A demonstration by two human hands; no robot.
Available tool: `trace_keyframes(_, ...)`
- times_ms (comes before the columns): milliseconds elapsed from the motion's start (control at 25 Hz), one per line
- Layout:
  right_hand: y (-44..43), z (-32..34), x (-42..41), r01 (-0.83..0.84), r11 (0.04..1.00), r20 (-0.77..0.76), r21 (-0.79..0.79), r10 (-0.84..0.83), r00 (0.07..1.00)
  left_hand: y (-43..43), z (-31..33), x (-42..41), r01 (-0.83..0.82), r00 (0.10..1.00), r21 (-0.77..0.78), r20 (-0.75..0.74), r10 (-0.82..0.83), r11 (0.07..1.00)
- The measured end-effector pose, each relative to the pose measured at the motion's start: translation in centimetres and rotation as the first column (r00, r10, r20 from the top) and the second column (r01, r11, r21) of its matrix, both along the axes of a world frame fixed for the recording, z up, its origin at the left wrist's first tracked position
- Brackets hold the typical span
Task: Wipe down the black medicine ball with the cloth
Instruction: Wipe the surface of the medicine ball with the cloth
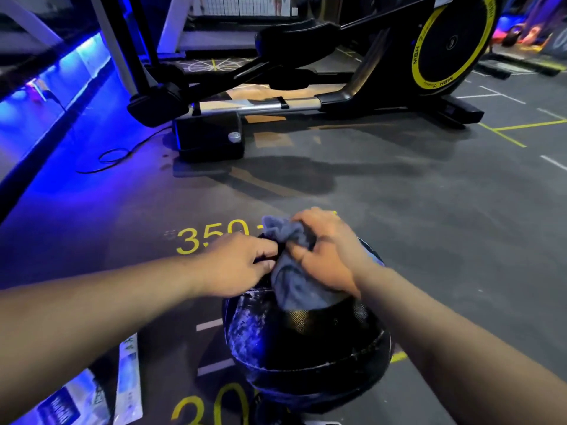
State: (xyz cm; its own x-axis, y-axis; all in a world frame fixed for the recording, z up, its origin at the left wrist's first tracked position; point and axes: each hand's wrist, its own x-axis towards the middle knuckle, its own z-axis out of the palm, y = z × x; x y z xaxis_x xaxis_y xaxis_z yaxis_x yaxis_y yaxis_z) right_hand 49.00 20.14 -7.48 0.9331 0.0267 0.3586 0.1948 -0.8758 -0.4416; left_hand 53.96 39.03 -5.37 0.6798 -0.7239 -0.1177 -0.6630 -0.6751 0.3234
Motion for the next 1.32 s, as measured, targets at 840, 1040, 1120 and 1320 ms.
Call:
trace_keyframes(840, -7.6, -1.4, -6.2, 0.463, 0.886, -0.262, -0.004, -0.448, 0.855, -4.7, 0.4, 2.9, -0.121, 0.992, -0.037, -0.05, 0.119, 0.992)
trace_keyframes(1040, -9.1, -2.1, -5.9, 0.607, 0.638, -0.388, 0.473, -0.468, 0.794, -4.7, 0.6, 2.8, 0.104, 0.976, 0.064, -0.197, -0.089, 0.993)
trace_keyframes(1120, -9.1, -2.3, -5.9, 0.635, 0.492, -0.421, 0.595, -0.482, 0.768, -5.4, 0.1, 3.1, 0.123, 0.979, 0.066, -0.173, -0.11, 0.99)
trace_keyframes(1320, -5.8, -2.9, -7.9, 0.034, 0.981, 0.073, 0.19, -0.049, 0.996, -6.0, -1.1, 4.5, 0.147, 0.967, -0.033, -0.206, -0.151, 0.989)
